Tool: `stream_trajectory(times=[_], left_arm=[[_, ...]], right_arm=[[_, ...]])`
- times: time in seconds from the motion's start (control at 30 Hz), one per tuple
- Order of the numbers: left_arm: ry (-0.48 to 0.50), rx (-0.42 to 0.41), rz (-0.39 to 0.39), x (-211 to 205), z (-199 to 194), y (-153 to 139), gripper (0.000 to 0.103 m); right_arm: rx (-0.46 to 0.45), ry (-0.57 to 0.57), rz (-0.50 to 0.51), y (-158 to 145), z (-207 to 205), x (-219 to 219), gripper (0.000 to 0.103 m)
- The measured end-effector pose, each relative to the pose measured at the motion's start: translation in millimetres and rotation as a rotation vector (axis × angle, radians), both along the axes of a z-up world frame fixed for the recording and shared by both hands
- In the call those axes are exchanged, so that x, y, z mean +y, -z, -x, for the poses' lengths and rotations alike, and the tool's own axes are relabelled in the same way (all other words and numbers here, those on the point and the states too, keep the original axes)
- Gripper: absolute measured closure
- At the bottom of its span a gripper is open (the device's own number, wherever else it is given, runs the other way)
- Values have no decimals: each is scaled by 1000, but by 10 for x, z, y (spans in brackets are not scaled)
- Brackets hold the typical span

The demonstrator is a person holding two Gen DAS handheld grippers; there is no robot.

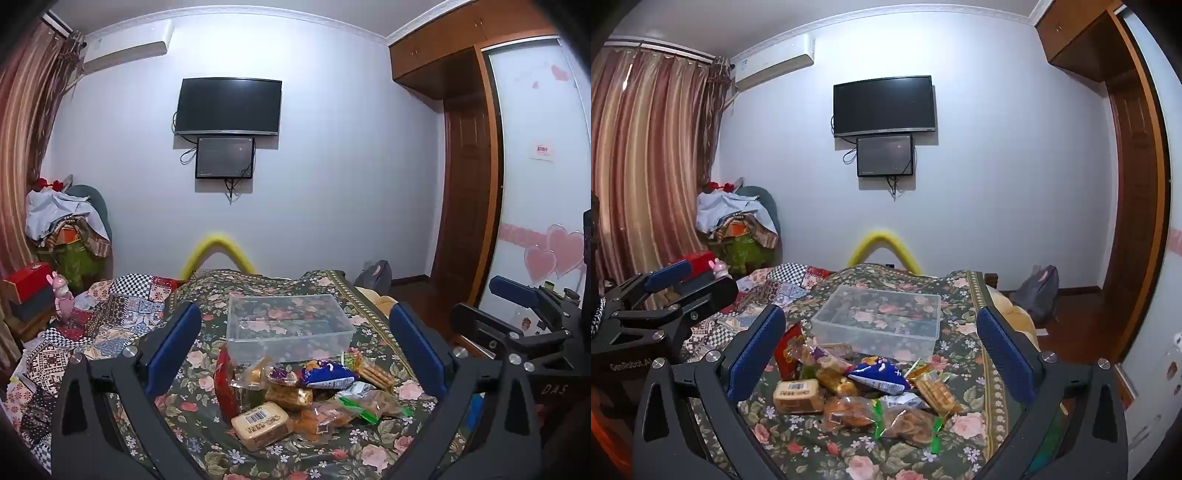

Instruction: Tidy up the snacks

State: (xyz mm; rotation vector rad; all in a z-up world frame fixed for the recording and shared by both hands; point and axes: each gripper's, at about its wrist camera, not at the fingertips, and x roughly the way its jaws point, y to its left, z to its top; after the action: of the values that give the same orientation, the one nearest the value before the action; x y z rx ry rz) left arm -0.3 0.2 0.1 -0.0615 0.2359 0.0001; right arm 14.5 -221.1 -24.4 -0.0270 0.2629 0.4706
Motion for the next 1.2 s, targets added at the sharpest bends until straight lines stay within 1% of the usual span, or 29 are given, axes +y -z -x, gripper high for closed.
stream_trajectory(times=[0.03,0.13,0.27,0.3,0.37,0.4,1.2], left_arm=[[0,25,-6,-2,-20,-1,0],[-11,25,-12,-3,-93,-15,0],[-13,22,-16,-10,-83,-23,0],[-11,11,-16,-26,-24,3,0],[-14,14,-21,-30,-75,10,0],[-13,-2,-14,-13,9,8,0],[-13,-10,-5,-19,26,6,0]], right_arm=[[-13,-1,-5,1,3,-3,0],[-8,-1,-9,7,8,-8,0],[3,2,-10,18,6,2,0],[12,2,-14,18,-11,-6,0],[9,3,-15,-9,-34,-25,0],[8,3,-16,-6,-26,-21,0],[8,16,-43,-5,-16,-76,0]])
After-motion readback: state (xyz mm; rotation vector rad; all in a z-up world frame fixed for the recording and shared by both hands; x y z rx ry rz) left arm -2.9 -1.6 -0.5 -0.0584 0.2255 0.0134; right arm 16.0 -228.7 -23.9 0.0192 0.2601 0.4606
